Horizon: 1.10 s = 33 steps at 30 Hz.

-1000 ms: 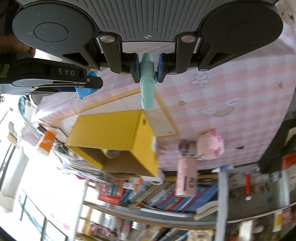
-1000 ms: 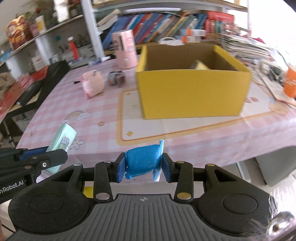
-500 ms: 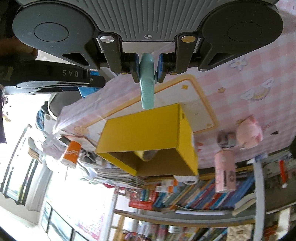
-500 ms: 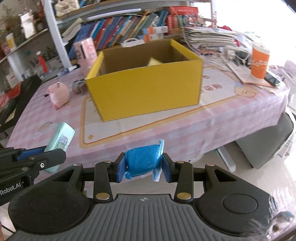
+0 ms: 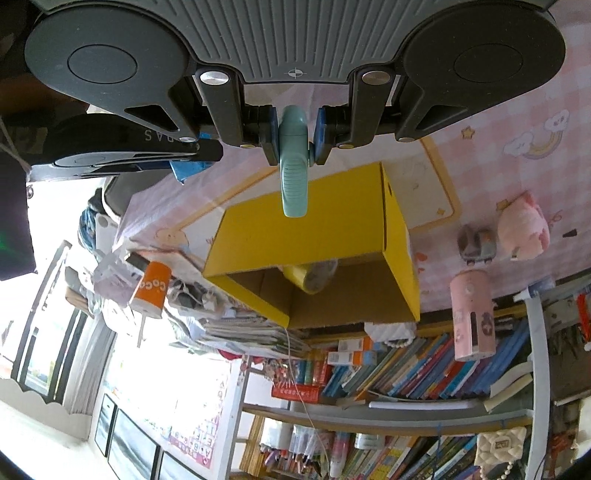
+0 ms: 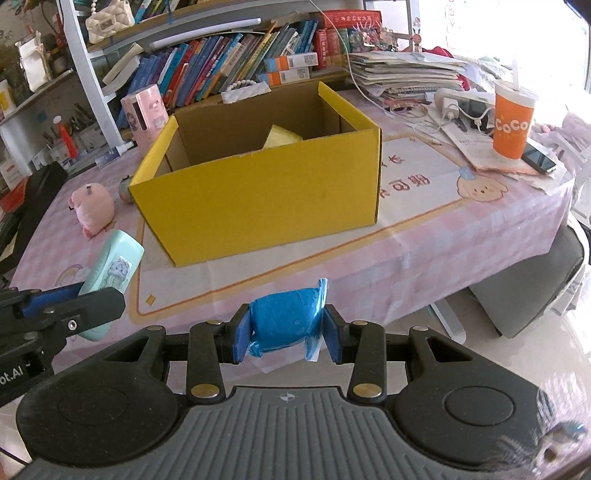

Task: Organize objects
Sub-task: 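Lift the mint-green item and blue object and carry both toward the yellow box, then lower into the box and open the left tool while the right tool releases the blue object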

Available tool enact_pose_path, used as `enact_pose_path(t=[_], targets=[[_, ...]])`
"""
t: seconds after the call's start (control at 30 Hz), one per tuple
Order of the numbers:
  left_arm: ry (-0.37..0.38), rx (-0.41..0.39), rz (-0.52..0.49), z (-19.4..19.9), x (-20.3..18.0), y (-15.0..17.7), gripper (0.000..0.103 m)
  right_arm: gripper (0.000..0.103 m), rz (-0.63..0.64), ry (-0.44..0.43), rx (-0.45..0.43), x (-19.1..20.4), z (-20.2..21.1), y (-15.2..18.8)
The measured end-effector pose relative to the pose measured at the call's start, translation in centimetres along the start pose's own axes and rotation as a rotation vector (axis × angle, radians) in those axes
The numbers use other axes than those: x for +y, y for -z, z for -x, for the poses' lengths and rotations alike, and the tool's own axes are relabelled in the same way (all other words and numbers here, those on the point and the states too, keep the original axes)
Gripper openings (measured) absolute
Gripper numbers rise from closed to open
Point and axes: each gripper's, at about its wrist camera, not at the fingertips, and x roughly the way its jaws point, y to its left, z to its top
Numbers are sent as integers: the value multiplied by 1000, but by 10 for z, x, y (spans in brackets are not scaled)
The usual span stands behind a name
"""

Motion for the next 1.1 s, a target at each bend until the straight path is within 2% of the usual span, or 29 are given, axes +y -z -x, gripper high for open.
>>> enact_pose_path(t=[0.17, 0.47, 0.63, 0.87, 1.1], targets=[[-3, -42, 13, -10, 2, -21, 17, 38, 21, -10, -47, -4, -4, -21], [-4, -137, 24, -43, 4, -73, 17, 38, 83, -23, -188, -15, -15, -89], [-38, -148, 28, -69, 5, -90, 17, 38, 131, -37, -223, -21, -34, -121], [-114, -107, 42, -103, 9, -98, 17, 38, 240, -74, -192, -20, -74, -147], [-187, -52, 53, -130, 16, -100, 17, 37, 349, -145, -96, -10, -112, -157]])
